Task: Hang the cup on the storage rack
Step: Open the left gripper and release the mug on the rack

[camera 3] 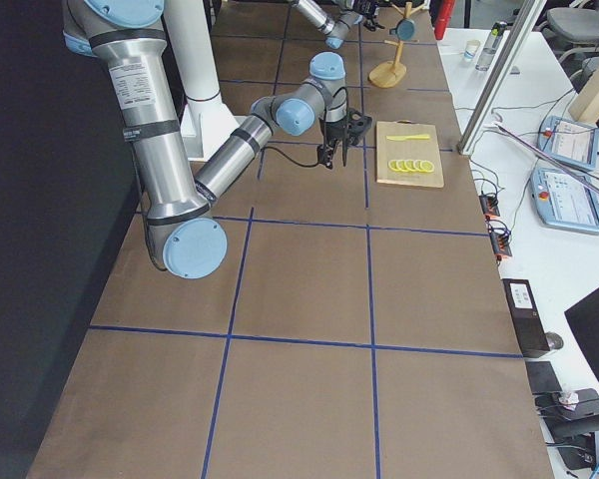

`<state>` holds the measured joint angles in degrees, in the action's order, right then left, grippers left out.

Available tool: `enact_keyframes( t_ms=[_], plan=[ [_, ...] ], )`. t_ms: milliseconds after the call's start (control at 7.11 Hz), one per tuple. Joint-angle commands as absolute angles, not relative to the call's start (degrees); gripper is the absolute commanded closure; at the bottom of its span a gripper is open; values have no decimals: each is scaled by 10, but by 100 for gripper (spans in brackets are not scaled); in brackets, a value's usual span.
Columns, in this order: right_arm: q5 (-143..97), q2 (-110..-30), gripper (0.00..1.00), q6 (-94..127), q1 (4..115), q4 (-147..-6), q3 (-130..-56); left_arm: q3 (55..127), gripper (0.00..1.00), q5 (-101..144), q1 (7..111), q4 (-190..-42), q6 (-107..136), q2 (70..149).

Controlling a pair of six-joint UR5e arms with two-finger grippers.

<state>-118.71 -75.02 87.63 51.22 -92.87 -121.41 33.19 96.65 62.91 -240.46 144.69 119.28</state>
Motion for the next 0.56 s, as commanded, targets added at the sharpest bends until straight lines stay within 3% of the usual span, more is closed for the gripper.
enact_keyframes(
  t_ms=[0,422],
  plan=[
    [-1187,-751,1,876,511,-929,-1214,387,0,1074,708,-2327,1444,1191],
    [-1187,-751,1,876,511,-929,-1211,417,0,1259,777,-2242,1257,1164]
  ],
)
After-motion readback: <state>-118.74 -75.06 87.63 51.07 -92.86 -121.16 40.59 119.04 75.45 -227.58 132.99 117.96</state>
